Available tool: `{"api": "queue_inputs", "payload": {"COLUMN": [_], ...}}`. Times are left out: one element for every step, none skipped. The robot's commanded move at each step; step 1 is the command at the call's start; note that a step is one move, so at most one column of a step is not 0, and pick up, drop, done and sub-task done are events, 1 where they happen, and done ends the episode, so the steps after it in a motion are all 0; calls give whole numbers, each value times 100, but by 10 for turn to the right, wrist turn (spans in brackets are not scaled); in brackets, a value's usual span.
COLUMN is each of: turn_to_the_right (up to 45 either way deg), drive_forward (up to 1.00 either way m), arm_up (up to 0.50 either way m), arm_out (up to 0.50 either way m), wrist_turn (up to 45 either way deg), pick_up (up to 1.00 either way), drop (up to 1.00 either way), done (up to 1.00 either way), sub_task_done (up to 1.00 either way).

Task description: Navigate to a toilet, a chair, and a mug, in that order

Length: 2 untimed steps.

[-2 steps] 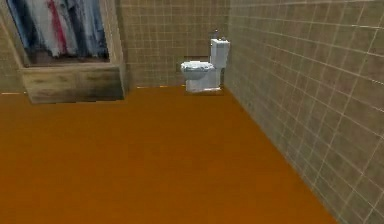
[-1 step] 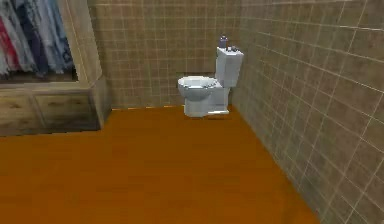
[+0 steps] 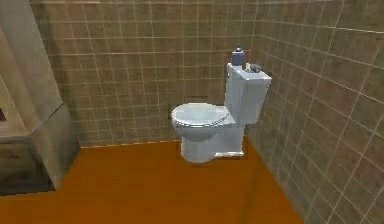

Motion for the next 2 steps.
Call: {"api": "queue_inputs", "payload": {"turn_to_the_right": [0,0], "drive_forward": [75,0], "arm_up": [0,0], "arm_out": [0,0], "wrist_turn": [0,0], "pick_up": [0,0], "drop": [0,0], "done": [0,0], "sub_task_done": [0,100]}}
